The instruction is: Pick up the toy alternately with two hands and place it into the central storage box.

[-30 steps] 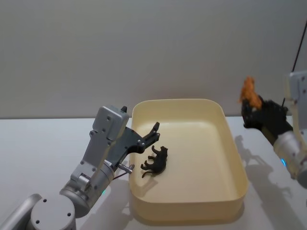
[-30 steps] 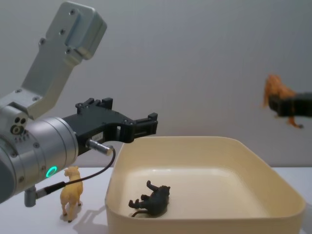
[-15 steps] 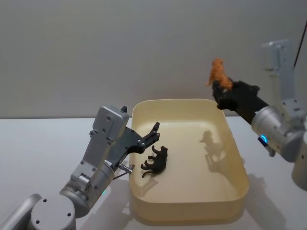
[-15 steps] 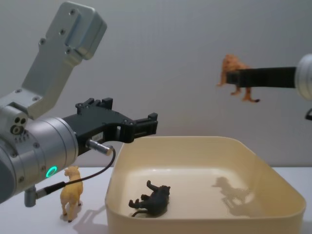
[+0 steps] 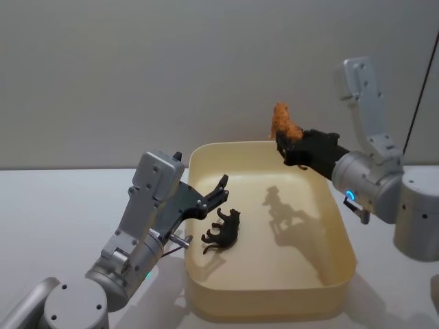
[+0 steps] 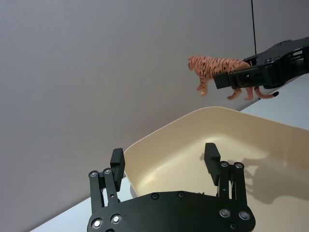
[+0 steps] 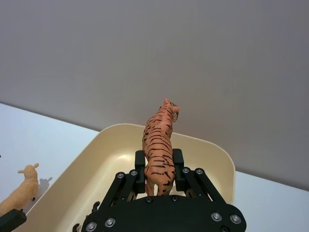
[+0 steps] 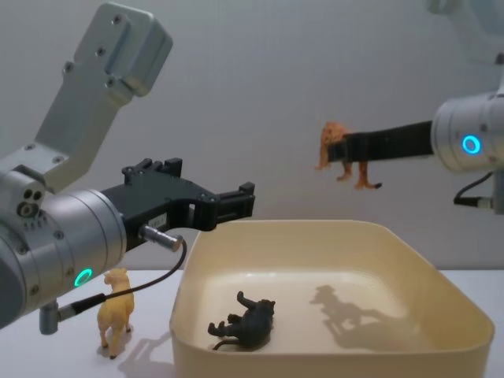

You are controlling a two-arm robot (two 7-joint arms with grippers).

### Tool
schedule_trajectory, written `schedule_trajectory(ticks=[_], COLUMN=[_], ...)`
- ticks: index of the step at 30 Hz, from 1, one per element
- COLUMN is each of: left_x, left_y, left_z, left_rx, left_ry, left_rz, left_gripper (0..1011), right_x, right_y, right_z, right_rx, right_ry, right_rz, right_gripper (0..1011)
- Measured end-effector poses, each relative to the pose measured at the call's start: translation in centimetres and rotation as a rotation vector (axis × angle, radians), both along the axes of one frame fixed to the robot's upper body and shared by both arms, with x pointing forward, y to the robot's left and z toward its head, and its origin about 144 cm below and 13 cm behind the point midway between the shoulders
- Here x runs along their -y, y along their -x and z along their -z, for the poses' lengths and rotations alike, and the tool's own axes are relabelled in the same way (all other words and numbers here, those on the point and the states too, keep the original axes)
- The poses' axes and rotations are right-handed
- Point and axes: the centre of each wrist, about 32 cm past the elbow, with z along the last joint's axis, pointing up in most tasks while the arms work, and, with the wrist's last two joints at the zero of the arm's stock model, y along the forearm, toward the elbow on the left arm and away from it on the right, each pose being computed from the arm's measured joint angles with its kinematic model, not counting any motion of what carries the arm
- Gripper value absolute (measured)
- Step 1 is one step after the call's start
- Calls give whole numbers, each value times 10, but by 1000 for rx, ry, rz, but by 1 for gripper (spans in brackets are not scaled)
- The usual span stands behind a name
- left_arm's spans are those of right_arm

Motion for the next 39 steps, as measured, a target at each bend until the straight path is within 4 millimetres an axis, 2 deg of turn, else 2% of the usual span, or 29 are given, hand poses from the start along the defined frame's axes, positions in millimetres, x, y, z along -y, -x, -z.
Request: schedule_trajectory(ticks=[2, 5, 6, 11, 13, 14, 15, 18, 26, 39], left_x=[0, 0, 0, 0, 0, 0, 0, 0, 0, 0], left_y=[0, 0, 0, 0, 0, 0, 0, 0, 0, 0], left_z=[0, 0, 0, 0, 0, 0, 0, 0, 0, 0], left_rx=[0, 0, 0, 0, 0, 0, 0, 0, 0, -5], left_ry=[0, 0, 0, 0, 0, 0, 0, 0, 0, -2], left_rz=[0, 0, 0, 0, 0, 0, 0, 0, 0, 0], left_gripper=[1001, 1001, 1001, 1001, 1001, 1001, 1001, 1001, 1001, 1001], right_x=[-2, -4, -5, -8, -9, -9, -10, -11, -6, 22], right_y=[-1, -2, -2, -3, -3, -3, -3, -4, -2, 12], right_z=[0, 0, 0, 0, 0, 0, 0, 0, 0, 1], right_rx=[-12, -23, -29, -46, -49, -51, -52, -58, -52, -21], right_ry=[5, 9, 12, 20, 21, 21, 22, 25, 28, 27], right_rz=[-3, -4, -6, -9, -10, -10, -10, -11, 8, 99], right_gripper=[307, 368, 426, 591, 627, 686, 686, 806, 1000, 1001])
